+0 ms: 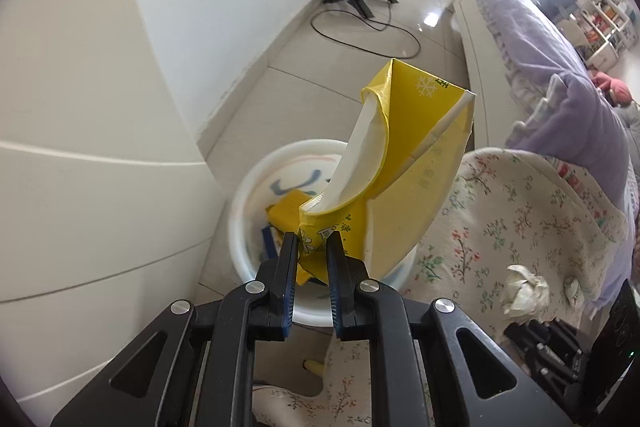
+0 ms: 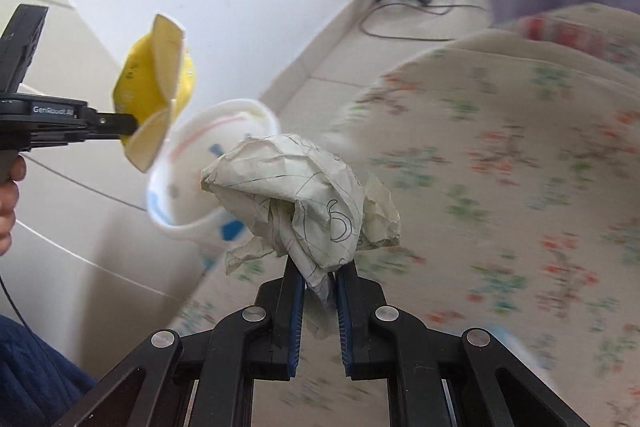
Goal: Collect trash
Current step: 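Carry paper and yellow pack over the bin and open both tools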
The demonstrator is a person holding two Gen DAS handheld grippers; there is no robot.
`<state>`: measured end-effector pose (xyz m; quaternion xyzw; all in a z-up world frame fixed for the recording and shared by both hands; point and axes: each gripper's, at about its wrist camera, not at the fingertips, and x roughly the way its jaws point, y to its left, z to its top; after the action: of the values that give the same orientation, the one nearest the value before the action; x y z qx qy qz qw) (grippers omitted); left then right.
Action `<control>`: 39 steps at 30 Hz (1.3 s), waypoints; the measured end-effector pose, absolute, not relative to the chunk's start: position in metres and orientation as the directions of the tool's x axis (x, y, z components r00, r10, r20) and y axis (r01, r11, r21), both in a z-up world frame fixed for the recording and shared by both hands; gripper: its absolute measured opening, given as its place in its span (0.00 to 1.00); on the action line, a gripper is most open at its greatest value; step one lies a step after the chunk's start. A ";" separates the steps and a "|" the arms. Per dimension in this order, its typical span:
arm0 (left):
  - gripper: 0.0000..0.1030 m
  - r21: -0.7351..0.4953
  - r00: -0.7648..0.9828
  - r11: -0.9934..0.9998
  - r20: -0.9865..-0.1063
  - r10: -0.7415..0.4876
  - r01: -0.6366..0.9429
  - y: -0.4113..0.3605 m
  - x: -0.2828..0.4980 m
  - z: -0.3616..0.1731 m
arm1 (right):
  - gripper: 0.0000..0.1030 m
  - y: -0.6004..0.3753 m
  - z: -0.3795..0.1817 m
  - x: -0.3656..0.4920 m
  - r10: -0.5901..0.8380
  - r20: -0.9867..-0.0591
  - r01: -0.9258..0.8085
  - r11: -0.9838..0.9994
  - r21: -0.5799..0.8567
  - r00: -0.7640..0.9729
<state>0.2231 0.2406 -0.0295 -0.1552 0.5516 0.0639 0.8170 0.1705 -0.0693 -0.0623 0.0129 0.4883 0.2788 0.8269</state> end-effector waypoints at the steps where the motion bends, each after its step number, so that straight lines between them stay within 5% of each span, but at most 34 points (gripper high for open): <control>1: 0.15 -0.182 0.388 0.941 -0.920 -0.060 -0.286 0.245 0.223 -0.028 | 0.12 -0.060 -0.064 0.172 0.481 -0.800 -0.451 0.839 0.304 0.357; 13: 0.15 -0.226 0.429 0.902 -0.902 -0.051 -0.368 0.288 0.218 -0.015 | 0.14 0.082 -0.099 0.212 0.528 -0.813 -0.503 0.786 0.359 0.245; 16: 0.15 -0.236 0.419 0.903 -0.905 -0.070 -0.358 0.289 0.218 -0.018 | 0.28 0.109 -0.119 0.218 0.519 -0.834 -0.506 0.778 0.371 0.186; 17: 0.15 -0.233 0.418 0.906 -0.906 -0.070 -0.354 0.289 0.218 -0.019 | 0.39 0.113 -0.125 0.219 0.516 -0.841 -0.505 0.777 0.377 0.165; 19: 0.15 -0.218 0.411 0.913 -0.909 -0.062 -0.344 0.286 0.220 -0.021 | 0.41 0.115 -0.134 0.218 0.494 -0.855 -0.497 0.788 0.364 0.156; 34: 0.21 -0.180 0.154 0.958 -0.977 -0.147 -0.224 0.219 0.259 -0.099 | 0.51 -0.046 -0.057 0.200 0.504 -0.795 -0.366 0.848 0.383 0.338; 39: 0.25 -0.106 0.158 0.976 -0.985 -0.076 -0.192 0.199 0.261 -0.091 | 0.53 -0.096 -0.022 0.187 0.513 -0.768 -0.331 0.853 0.404 0.384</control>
<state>0.2612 0.1992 -0.0909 -0.1032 0.6478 0.0386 0.7538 0.1866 -0.0957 -0.0225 0.0922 0.4927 0.2553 0.8267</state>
